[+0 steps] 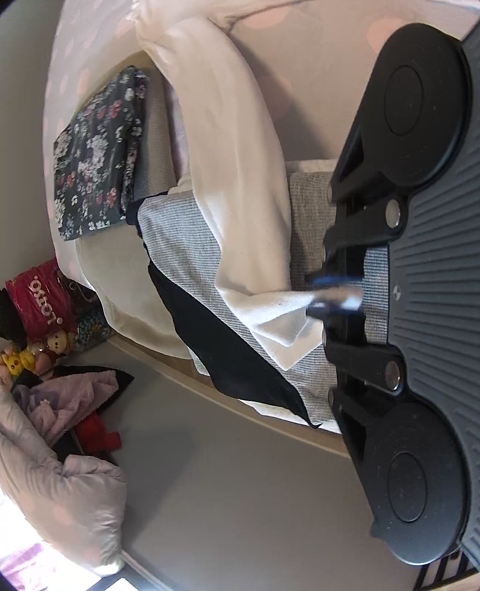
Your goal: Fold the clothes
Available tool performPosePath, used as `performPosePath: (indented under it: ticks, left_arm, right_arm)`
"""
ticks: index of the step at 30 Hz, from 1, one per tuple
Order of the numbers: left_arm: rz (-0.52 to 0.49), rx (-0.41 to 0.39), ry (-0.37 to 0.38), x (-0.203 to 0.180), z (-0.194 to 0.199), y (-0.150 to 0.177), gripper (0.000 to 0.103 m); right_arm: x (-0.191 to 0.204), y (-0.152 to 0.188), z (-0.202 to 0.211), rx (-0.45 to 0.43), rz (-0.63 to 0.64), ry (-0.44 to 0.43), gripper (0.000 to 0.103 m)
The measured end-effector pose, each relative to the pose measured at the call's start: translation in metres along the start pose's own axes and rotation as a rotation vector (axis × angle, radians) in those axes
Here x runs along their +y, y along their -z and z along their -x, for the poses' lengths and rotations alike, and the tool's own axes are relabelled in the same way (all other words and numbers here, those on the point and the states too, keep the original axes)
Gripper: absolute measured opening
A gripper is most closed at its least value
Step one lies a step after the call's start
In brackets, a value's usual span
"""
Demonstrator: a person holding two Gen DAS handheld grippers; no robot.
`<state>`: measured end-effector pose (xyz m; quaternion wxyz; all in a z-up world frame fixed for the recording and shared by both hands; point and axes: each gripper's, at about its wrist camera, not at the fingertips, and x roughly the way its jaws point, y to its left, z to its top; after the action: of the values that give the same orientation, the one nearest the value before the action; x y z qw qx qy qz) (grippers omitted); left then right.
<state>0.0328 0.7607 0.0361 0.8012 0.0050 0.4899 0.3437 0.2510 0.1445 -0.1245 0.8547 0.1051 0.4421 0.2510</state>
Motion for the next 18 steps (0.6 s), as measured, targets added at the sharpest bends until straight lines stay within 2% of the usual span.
performPosePath:
  ticks: [6,9,18]
  left_arm:
    - [0.000,-0.016,0.043,-0.002,0.040,-0.026,0.003]
    - [-0.035,-0.032,0.071,-0.016,0.069,-0.041,0.002]
    - [-0.108,-0.091,0.283,-0.100,0.157,-0.096,0.002]
  right_arm:
    - [0.005,-0.001,0.000,-0.008,0.028,-0.006,0.065]
    - [0.005,-0.001,0.003,-0.017,0.028,-0.017,0.065]
    - [-0.005,-0.004,0.010,-0.036,-0.035,-0.073,0.065]
